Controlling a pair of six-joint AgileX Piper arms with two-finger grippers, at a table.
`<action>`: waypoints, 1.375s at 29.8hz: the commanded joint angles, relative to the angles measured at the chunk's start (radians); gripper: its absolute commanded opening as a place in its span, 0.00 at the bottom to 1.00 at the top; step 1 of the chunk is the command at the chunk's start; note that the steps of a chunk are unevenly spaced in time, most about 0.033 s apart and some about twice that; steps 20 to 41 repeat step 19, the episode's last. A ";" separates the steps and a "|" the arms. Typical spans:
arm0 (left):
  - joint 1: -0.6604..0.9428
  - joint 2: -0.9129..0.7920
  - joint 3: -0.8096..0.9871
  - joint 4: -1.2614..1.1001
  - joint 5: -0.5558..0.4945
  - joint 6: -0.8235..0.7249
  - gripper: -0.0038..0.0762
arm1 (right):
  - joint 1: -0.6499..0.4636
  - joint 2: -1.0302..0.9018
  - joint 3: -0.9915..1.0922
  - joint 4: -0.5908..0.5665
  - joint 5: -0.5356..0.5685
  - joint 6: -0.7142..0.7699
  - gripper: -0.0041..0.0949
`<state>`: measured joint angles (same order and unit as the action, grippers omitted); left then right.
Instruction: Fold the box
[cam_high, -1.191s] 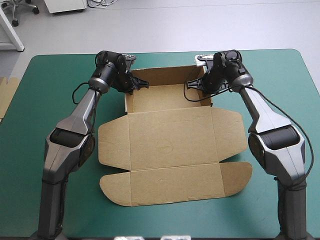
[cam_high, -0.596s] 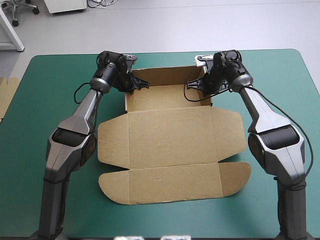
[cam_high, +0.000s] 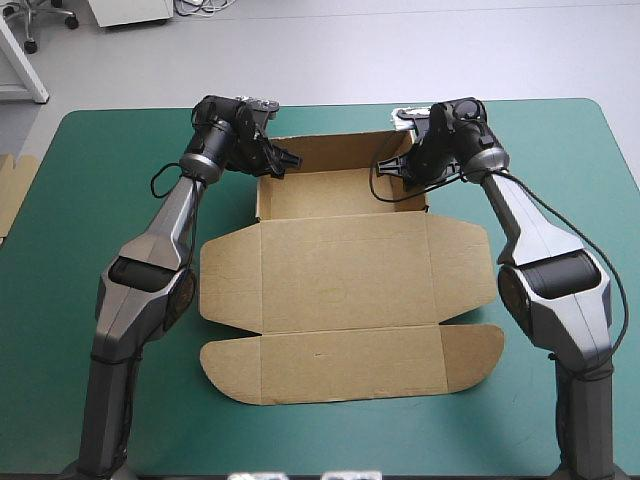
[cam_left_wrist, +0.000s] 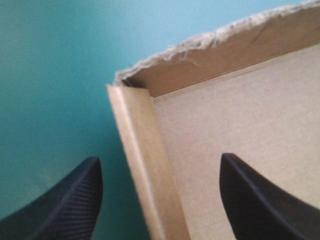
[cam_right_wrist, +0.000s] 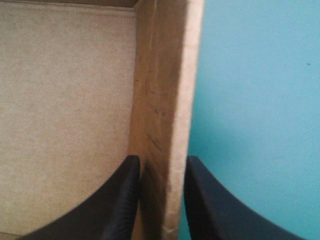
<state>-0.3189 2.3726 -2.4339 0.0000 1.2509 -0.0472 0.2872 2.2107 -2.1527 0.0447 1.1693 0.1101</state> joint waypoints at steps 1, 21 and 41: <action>-0.002 -0.099 -0.031 -0.014 0.045 -0.002 0.66 | -0.012 -0.089 -0.034 -0.008 -0.016 -0.013 0.48; -0.043 -0.260 -0.027 0.000 0.047 0.003 0.58 | -0.018 -0.236 -0.032 -0.020 0.017 -0.036 0.63; -0.043 -0.260 -0.027 0.000 0.047 0.003 0.58 | -0.018 -0.236 -0.032 -0.020 0.017 -0.036 0.63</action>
